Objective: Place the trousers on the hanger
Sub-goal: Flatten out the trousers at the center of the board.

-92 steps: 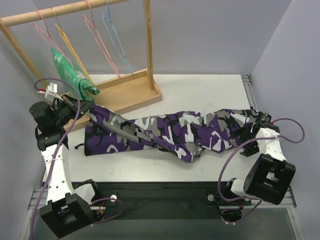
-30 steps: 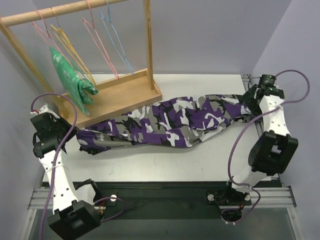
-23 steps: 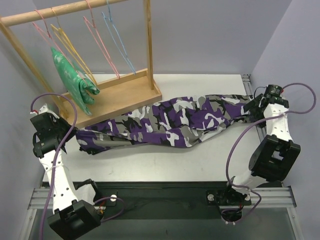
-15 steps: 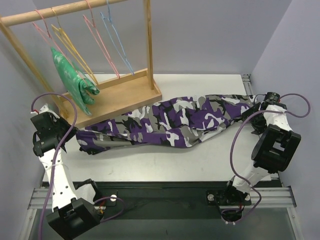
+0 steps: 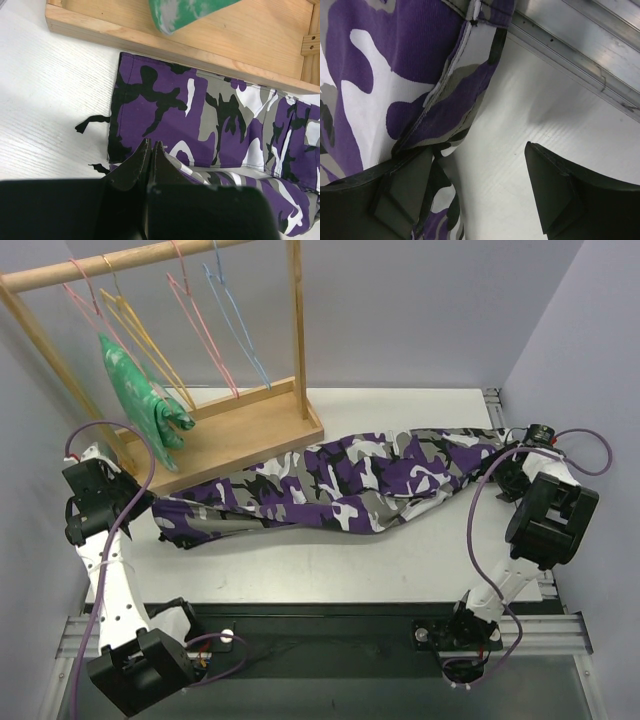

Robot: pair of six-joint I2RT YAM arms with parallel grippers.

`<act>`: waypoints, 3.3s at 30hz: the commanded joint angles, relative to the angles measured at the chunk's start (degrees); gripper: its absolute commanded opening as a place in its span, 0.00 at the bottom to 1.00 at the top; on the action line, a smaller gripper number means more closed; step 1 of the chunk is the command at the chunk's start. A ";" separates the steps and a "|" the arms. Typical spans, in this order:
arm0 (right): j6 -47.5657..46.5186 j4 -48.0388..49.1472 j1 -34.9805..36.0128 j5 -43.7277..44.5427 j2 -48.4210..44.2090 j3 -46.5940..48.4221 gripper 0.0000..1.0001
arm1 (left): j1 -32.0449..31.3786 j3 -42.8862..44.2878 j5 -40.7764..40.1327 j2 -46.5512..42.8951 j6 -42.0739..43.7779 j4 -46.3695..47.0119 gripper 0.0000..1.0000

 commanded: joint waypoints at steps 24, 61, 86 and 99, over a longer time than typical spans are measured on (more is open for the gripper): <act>3.79 -2.80 5.92 4.46 15.62 18.73 0.00 | 1.56 -1.00 -3.90 -2.10 3.39 2.72 0.00; -5.27 -18.81 7.68 4.94 -9.32 13.60 0.68 | 1.30 6.82 -2.93 -0.16 4.10 -0.97 0.00; 2.21 -0.26 3.11 -3.63 0.77 -2.09 0.50 | 0.15 5.32 -3.89 -0.95 4.71 -0.97 0.00; 3.26 1.77 5.12 -1.69 6.39 1.06 0.23 | 0.15 3.92 -3.02 -1.39 4.01 -1.23 0.00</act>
